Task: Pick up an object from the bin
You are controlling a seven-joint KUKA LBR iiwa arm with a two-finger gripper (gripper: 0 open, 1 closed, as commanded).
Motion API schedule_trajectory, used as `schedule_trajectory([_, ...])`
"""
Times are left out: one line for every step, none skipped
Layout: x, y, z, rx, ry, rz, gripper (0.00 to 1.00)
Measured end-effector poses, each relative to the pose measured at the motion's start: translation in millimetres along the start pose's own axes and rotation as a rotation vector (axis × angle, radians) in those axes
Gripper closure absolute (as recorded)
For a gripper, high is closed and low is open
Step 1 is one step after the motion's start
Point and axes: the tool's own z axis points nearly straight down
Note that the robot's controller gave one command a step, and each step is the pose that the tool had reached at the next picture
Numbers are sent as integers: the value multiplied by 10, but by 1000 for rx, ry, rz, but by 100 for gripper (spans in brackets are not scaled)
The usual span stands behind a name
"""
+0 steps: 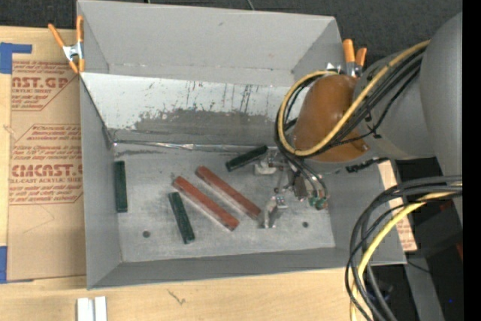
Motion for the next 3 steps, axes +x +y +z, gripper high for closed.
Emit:
schedule_trajectory([51,389,-41,-3,12,122,100])
schedule_trajectory([51,389,-41,-3,12,122,100])
schedule_trajectory([-19,424,-397,-2,34,60,100])
